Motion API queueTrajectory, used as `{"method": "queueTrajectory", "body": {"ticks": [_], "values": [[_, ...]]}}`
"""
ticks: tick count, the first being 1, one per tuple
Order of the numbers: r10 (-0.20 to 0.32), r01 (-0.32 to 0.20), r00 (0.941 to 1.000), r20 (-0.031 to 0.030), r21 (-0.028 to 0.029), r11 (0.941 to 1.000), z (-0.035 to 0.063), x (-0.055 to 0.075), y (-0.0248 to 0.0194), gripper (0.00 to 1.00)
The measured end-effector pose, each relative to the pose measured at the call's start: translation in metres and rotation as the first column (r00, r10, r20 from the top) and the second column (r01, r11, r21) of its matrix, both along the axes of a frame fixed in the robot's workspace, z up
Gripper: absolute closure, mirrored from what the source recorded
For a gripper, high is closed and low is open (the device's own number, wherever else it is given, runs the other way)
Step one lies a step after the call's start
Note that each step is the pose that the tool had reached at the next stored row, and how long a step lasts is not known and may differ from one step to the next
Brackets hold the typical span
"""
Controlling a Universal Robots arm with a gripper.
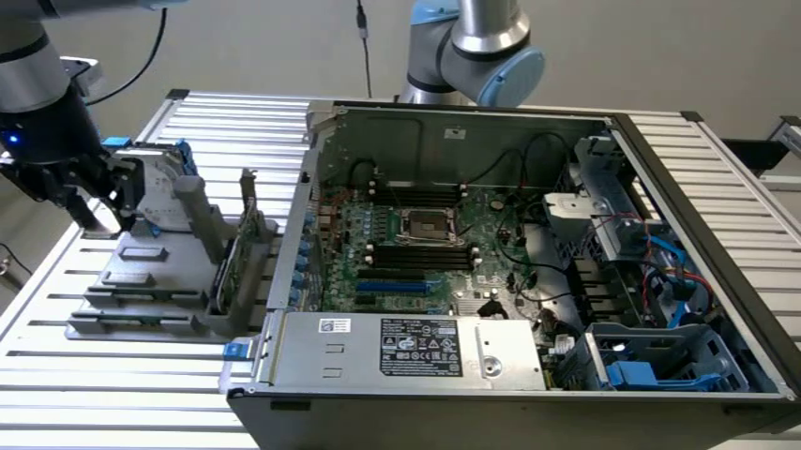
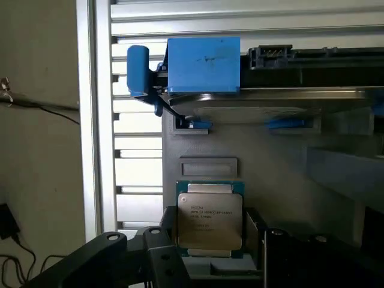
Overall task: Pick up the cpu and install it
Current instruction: 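Pick up the cpu and move it towards the insertion slot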
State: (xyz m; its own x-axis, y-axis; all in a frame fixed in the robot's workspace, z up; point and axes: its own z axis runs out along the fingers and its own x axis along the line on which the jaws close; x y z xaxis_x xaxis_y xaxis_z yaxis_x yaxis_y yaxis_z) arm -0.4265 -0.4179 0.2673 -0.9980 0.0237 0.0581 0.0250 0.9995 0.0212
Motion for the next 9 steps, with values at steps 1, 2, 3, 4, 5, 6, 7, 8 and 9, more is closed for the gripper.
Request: {"method": "queueTrajectory", "body": {"ticks": [1,2,3,4,5,6,7,8,9], "values": [[0.000,0.000,1.0000,0.0000,0.0000,1.0000,0.0048,0.001,0.0000,0.46],[0.001,-0.001,1.0000,-0.0002,0.0000,1.0000,0.0092,0.002,0.0000,0.46],[0.001,-0.001,1.0000,-0.0002,0.0000,1.0000,0.0138,0.003,0.0000,0.46],[0.001,-0.001,1.0000,-0.0003,0.0000,1.0000,0.0184,0.004,0.0000,0.46],[0.002,-0.002,1.0000,-0.0005,0.0000,1.0000,0.0229,0.005,0.0000,0.46],[0.002,-0.002,1.0000,-0.0005,0.0000,1.0000,0.0275,0.006,0.0000,0.46],[0.003,-0.003,1.0000,-0.0006,0.0000,1.0000,0.0320,0.007,0.0000,0.46],[0.003,-0.003,1.0000,-0.0009,-0.0001,1.0000,0.0365,0.009,0.0000,0.46],[0.003,-0.003,1.0000,-0.0010,0.0000,1.0000,0.0410,0.010,0.0000,0.46]]}}
